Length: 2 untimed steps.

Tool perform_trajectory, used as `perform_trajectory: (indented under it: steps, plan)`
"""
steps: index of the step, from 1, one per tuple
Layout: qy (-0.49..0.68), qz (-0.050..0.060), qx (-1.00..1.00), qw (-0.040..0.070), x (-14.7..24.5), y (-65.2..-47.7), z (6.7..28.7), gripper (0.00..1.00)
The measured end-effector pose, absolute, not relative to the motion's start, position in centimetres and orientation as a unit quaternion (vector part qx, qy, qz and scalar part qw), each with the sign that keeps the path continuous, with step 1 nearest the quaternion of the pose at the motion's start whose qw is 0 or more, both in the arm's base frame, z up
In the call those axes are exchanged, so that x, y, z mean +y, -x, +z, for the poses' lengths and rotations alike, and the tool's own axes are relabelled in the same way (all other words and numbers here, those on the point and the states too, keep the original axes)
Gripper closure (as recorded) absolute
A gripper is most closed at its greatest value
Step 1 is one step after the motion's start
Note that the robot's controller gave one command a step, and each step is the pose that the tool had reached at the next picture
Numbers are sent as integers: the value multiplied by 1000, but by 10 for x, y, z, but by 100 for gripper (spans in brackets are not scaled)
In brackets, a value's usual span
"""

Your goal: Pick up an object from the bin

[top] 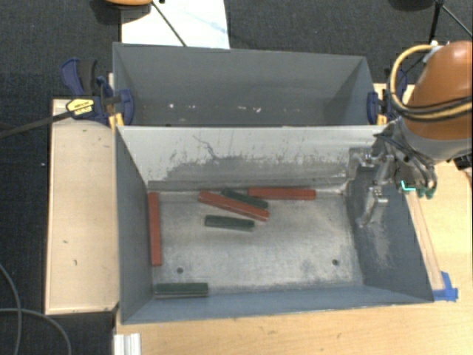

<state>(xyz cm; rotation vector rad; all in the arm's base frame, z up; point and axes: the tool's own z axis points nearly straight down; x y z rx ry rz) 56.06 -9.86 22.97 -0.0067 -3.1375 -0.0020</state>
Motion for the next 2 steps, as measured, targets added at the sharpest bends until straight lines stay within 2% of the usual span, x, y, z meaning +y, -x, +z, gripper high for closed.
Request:
perform_trajectory:
  steps: [1,2]
  plan:
    - [1,0,-1000,-2,-98,-562,234,0]
    - [-23,1,-1000,-3,-58,-567,206,0]
